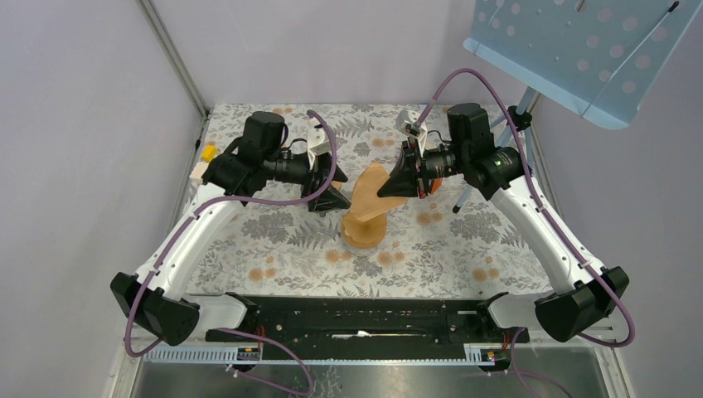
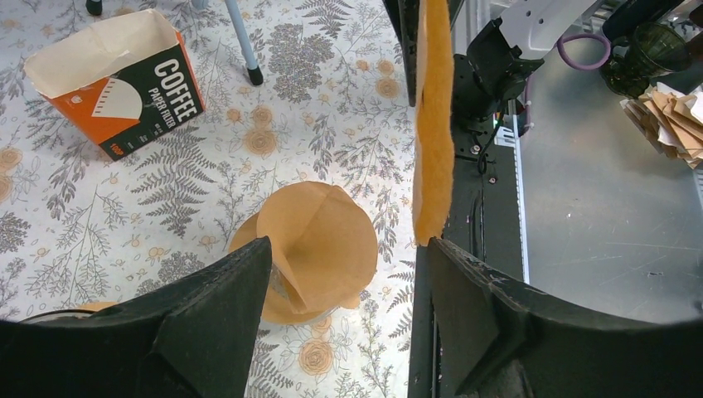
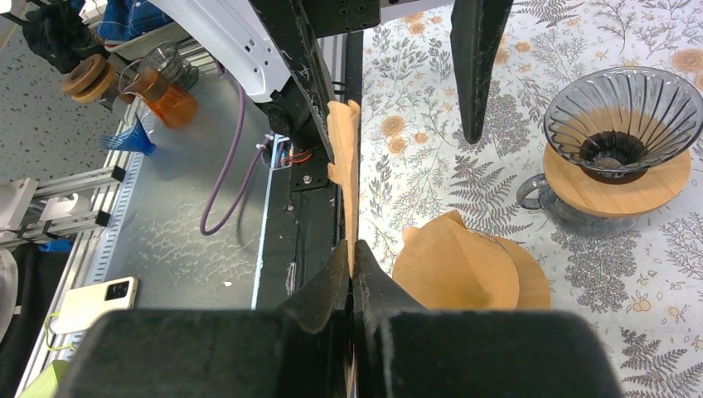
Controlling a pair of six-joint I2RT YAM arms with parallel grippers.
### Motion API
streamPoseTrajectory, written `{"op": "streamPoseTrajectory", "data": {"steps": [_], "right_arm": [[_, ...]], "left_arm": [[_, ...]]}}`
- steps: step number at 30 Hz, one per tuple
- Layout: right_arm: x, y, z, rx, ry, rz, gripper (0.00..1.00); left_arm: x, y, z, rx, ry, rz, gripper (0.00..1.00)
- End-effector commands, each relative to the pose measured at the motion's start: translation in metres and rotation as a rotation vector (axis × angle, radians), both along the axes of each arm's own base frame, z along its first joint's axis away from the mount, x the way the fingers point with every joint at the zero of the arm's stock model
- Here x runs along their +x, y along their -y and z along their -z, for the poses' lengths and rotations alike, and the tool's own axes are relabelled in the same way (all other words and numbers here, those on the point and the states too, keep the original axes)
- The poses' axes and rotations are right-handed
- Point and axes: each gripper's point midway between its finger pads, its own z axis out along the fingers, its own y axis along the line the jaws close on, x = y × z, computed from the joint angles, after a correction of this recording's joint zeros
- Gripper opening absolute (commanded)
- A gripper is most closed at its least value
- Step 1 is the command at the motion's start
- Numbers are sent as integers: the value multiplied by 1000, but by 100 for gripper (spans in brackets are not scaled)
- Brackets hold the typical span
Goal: Place the coffee filter in the dripper
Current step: Place the coffee filter in the coffee dripper.
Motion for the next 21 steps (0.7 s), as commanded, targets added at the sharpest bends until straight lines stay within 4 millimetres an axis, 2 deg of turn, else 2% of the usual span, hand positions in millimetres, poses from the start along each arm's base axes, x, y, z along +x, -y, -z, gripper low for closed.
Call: {"op": "streamPoseTrajectory", "data": {"steps": [1, 14, 21], "right_arm": [[4, 0, -12, 25, 34, 5, 0], [5, -1, -9, 25, 28, 5, 0], [4, -3, -7, 41, 17, -3, 1]], "left_arm": [[4, 6, -9, -40, 30, 26, 74], [7, 13, -17, -72, 2, 50, 74], [4, 22, -36, -162, -69, 75, 70]]}}
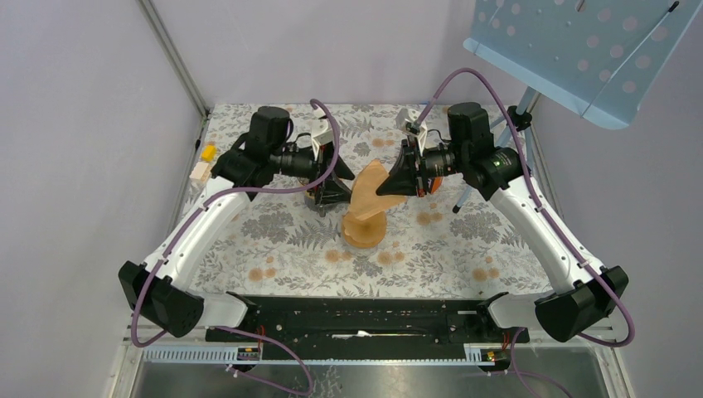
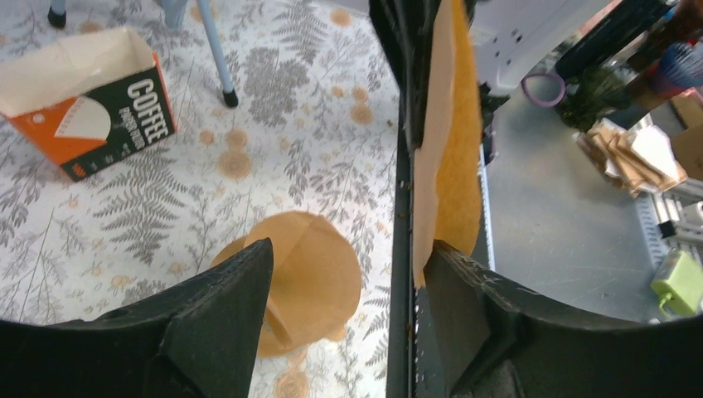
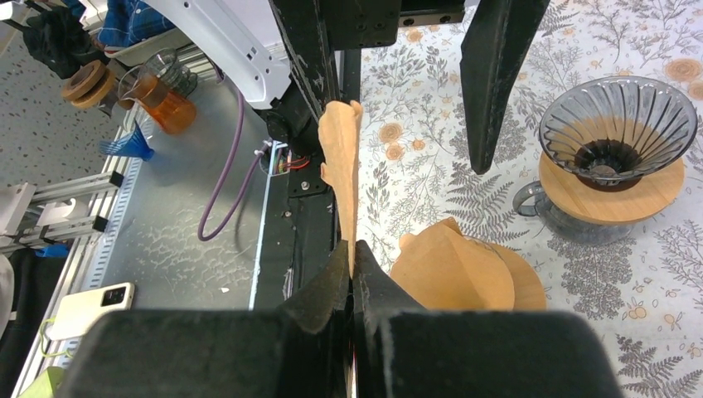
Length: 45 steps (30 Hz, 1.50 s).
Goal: Place the coffee filter in the dripper
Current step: Place the coffee filter in the coffee dripper.
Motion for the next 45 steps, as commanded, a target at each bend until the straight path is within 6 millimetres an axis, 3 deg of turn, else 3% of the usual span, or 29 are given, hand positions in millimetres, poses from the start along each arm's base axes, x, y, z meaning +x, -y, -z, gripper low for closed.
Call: {"op": "streamPoseTrajectory", "data": {"steps": [1, 6, 14, 22, 29, 31, 32, 36, 38, 42, 45], "right_arm": [[1, -1, -4, 29, 7, -8, 2], [-2, -1, -3, 35, 6, -15, 5], [-3, 0, -6, 40, 14, -13, 5], [0, -3, -2, 42, -5, -18, 5], [3, -3, -2, 42, -2, -10, 7], [4, -3, -1, 37, -3, -1, 11], [7, -3, -1, 31, 0, 15, 16], [32, 2, 0, -25, 55, 176, 47], [51, 10, -4, -68, 108, 294, 57], [97, 35, -19, -158, 218, 569, 68], [116, 48, -37, -182, 299, 685, 71]], "left_arm": [[-2, 11, -41, -140, 12, 47, 68], [-1, 16, -56, -204, -35, 26, 58], [-14, 17, -27, -180, -98, 83, 37], [-23, 24, -24, -177, -106, 131, 31], [-26, 25, -23, -186, -112, 153, 10], [-27, 25, -25, -193, -111, 156, 0], [-27, 24, -27, -197, -108, 153, 0], [-11, 22, -32, -196, -68, 41, 0], [4, 19, -35, -194, -56, -59, 0], [36, 12, -40, -202, -108, -227, 0], [58, 10, -39, -196, -186, -337, 0]]}}
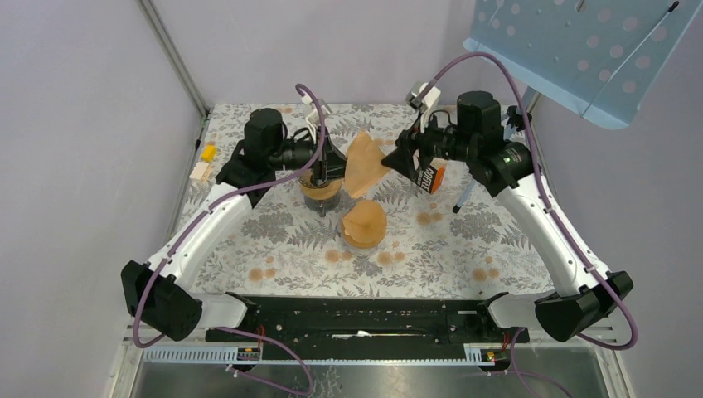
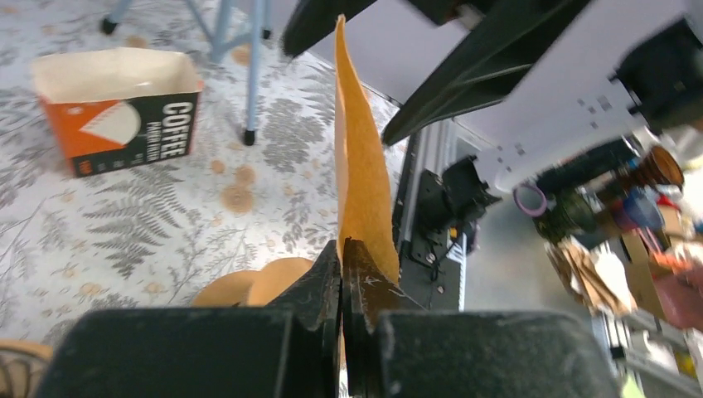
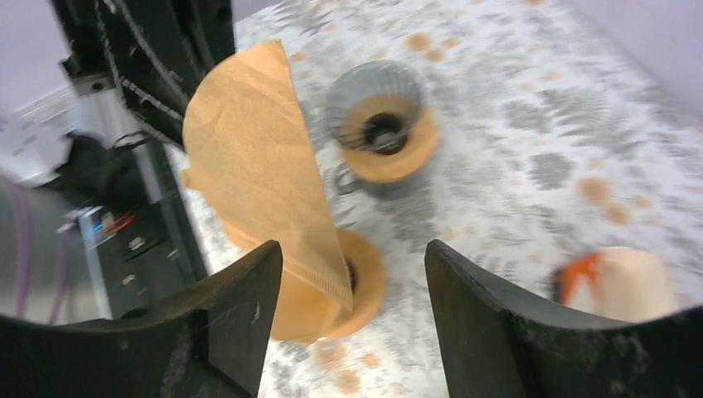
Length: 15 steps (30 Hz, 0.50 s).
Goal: Place the coffee filter in the dripper
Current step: Place the coffee filter in the coffee dripper.
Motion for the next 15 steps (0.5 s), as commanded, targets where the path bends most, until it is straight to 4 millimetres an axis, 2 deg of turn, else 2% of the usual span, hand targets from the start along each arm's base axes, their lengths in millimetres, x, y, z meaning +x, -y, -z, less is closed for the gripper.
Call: {"op": "streamPoseTrajectory", "data": {"steps": [1, 5, 9, 15], "right_arm": [[45, 31, -44, -67, 202, 272, 72], [50, 22, -54, -91, 238, 301, 74], [51, -1, -46, -118, 236, 283, 76], [52, -30, -29, -178, 231, 263, 78]], "left_arm": [[42, -6, -21, -21, -55, -224, 0], [72, -10, -17, -16, -159, -401, 0], [97, -14, -12, -20, -269, -542, 0], [113, -9, -3, -53, -429, -612, 0]]}}
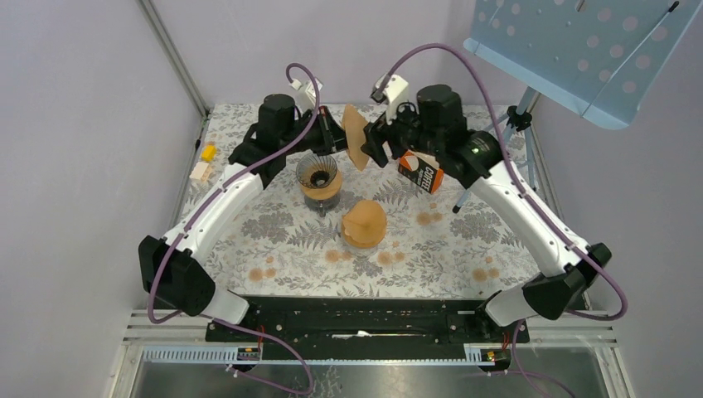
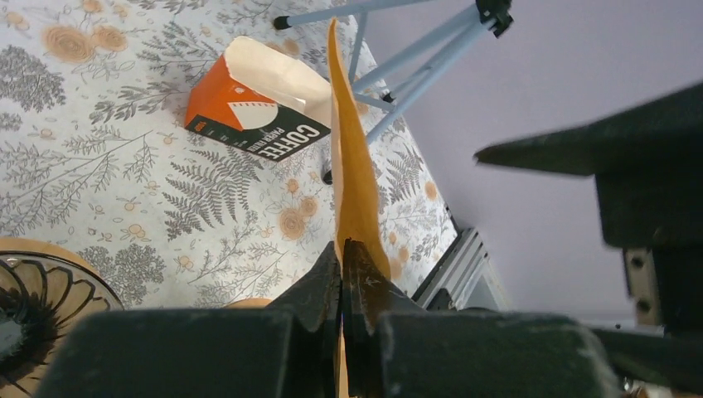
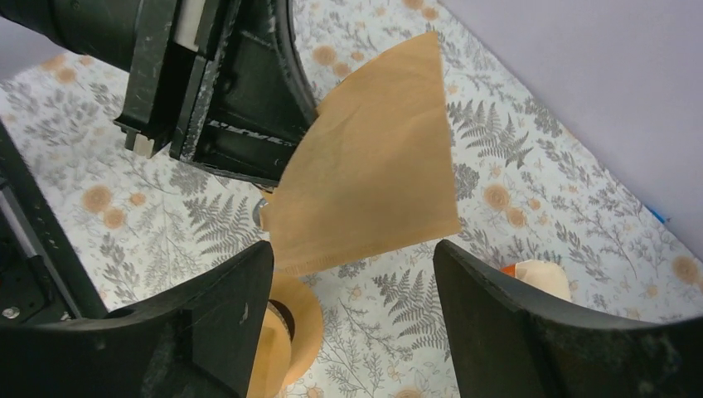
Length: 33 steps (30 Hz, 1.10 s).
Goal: Place the coffee filter in the dripper
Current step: Place the coffee filter in the coffee dripper.
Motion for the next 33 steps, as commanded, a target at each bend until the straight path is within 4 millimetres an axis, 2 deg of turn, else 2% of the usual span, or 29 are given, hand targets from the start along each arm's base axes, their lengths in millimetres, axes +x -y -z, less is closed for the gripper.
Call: {"op": "streamPoseTrajectory", "data": {"steps": [1, 7, 24, 29, 33], "right_arm": [[5, -13, 1, -58, 37, 34, 78], [5, -29, 14, -117, 47, 34, 78], [21, -29, 28, -191, 62, 102, 72], [20, -30, 27, -192, 66, 97, 72], [15, -30, 17, -167, 75, 84, 72]], "left_arm": [[19, -1, -16, -78, -80, -127, 0], [19, 3, -5, -117, -149, -136, 0], [12, 8, -6, -145, -167, -115, 0], [13, 8, -6, -143, -157, -120, 0], [16, 6, -6, -137, -148, -132, 0]]}}
